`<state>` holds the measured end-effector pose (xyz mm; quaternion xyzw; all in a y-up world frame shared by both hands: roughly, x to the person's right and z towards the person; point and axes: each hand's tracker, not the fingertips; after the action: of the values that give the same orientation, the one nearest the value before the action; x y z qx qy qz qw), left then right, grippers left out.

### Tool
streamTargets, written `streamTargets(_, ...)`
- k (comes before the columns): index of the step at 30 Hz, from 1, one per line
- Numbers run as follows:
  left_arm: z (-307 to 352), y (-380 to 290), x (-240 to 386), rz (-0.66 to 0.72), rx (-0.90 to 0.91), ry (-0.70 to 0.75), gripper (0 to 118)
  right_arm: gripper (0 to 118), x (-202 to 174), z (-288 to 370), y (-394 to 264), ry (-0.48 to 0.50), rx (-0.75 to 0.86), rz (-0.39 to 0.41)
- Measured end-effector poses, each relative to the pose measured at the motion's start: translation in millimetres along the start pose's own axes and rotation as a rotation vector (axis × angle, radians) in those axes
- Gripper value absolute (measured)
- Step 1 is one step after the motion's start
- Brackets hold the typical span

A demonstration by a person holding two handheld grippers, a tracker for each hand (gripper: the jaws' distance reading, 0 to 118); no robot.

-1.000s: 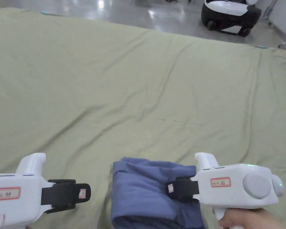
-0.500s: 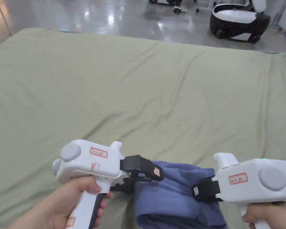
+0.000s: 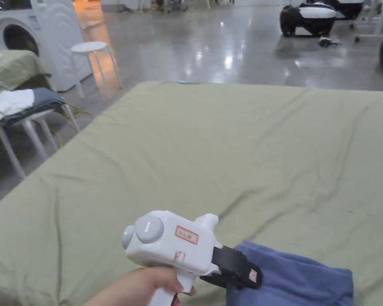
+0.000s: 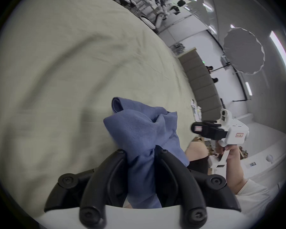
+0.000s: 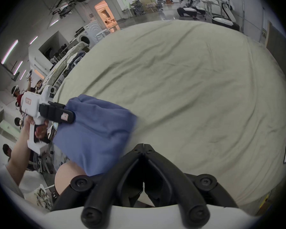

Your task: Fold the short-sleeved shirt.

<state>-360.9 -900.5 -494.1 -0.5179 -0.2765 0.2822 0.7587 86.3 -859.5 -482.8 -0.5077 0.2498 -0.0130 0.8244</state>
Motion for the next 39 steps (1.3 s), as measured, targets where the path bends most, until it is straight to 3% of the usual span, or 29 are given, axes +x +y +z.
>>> streamTargets(8,150,36,-67,-0.035,-0.014,0.455,22,0,-24,10,-1,0.039,0.044,0.026)
streamTargets(11,182,60,-98,-0.077,-0.059,0.656,22,0,-33,8,-2,0.007,0.052,0.083)
streamTargets(14,207,84,-134,-0.009,-0.066,0.904,22,0,-39,4,-2,-0.015,0.046,0.091)
streamTargets(17,217,90,-152,0.029,-0.064,0.99,22,0,-42,5,-1,-0.01,0.047,0.083)
streamTargets(18,218,90,-154,0.009,-0.058,0.98,28,0,-42,5,-1,-0.014,0.049,0.087)
streamTargets(19,219,88,-156,0.009,-0.062,0.975,54,0,-42,6,0,-0.017,0.05,0.092)
streamTargets(21,216,82,-154,-0.034,-0.022,1.102,111,0,-41,7,2,-0.023,0.052,0.093)
streamTargets(22,220,80,-152,-0.041,0.035,1.135,117,0,-42,8,3,-0.023,0.053,0.094)
streamTargets(24,236,74,-140,-0.074,0.115,1.084,114,0,-40,8,5,-0.023,0.066,0.097)
streamTargets(27,249,59,-114,-0.035,0.245,1.127,114,0,-41,8,4,-0.017,0.082,0.109)
streamTargets(30,249,20,-69,-0.151,0.46,1.173,115,0,-46,11,-4,0.003,0.096,0.128)
streamTargets(31,244,8,-53,-0.139,0.458,1.142,110,0,-46,13,-6,0.009,0.099,0.13)
streamTargets(32,240,-6,-36,-0.135,0.471,1.091,88,0,-47,15,-8,0.015,0.102,0.134)
streamTargets(33,231,-24,-15,-0.145,0.543,1.065,34,0,-48,19,-10,0.025,0.108,0.141)
streamTargets(34,215,-43,8,-0.168,0.644,1.102,0,0,-49,25,-11,0.022,0.128,0.145)
streamTargets(36,194,-78,46,-0.299,0.697,1.07,0,0,-49,39,-14,0.002,0.211,0.154)
streamTargets(39,152,-105,92,-0.269,0.725,0.904,0,0,-48,59,-18,-0.052,0.306,0.163)
